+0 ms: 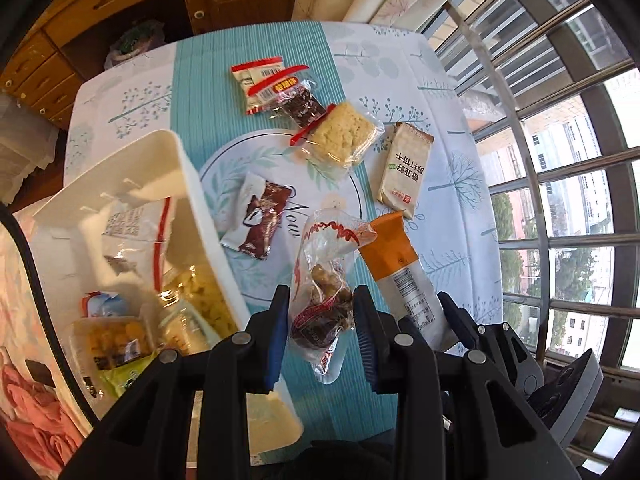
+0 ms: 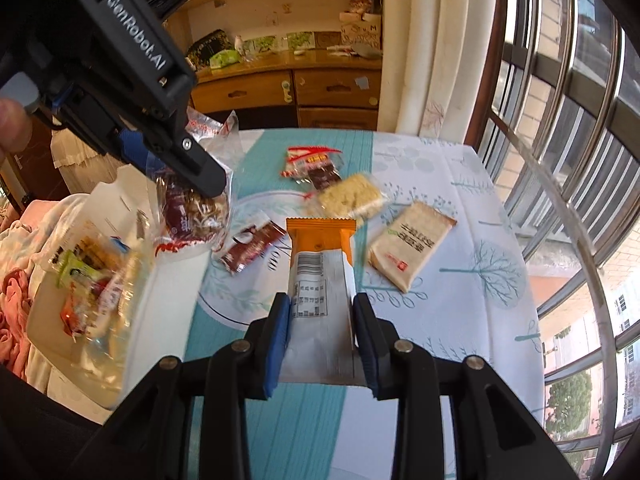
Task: Organize snacks
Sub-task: 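Carry the nut bag and white bar over the white tray and release both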
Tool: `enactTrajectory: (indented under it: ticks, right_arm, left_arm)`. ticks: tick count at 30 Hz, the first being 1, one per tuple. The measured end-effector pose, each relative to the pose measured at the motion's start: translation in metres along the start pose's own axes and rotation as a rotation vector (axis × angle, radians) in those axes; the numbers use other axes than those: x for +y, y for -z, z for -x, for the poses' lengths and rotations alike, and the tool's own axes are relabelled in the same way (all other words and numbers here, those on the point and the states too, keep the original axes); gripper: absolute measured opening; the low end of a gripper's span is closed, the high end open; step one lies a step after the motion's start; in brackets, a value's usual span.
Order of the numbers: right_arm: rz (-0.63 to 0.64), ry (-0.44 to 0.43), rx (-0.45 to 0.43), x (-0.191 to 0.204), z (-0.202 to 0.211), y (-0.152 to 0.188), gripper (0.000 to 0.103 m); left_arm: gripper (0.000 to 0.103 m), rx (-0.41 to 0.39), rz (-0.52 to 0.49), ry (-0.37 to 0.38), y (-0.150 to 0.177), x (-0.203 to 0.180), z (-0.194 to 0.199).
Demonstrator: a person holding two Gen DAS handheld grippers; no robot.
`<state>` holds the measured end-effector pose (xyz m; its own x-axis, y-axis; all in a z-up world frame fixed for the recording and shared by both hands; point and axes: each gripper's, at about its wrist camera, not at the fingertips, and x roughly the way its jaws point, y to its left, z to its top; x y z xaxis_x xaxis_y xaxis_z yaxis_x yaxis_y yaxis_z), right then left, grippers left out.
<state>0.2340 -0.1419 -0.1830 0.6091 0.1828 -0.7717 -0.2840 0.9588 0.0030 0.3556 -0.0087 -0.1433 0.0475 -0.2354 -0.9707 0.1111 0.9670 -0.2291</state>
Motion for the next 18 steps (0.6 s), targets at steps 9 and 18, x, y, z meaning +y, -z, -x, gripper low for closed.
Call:
enactTrajectory:
  ticks: [9, 18]
  right_arm:
    - [-0.099, 0.015, -0.028, 0.041, 0.026, -0.009, 0.033]
    - [-0.205, 0.051, -0.05, 0.093, 0.041, -0.013, 0.033]
  left_arm:
    - [0.03, -0.052, -0.066, 0.028, 0.035, 0.034, 0.029]
    - [0.03, -0.083, -0.11, 0.005, 0.066, 0.089, 0.047]
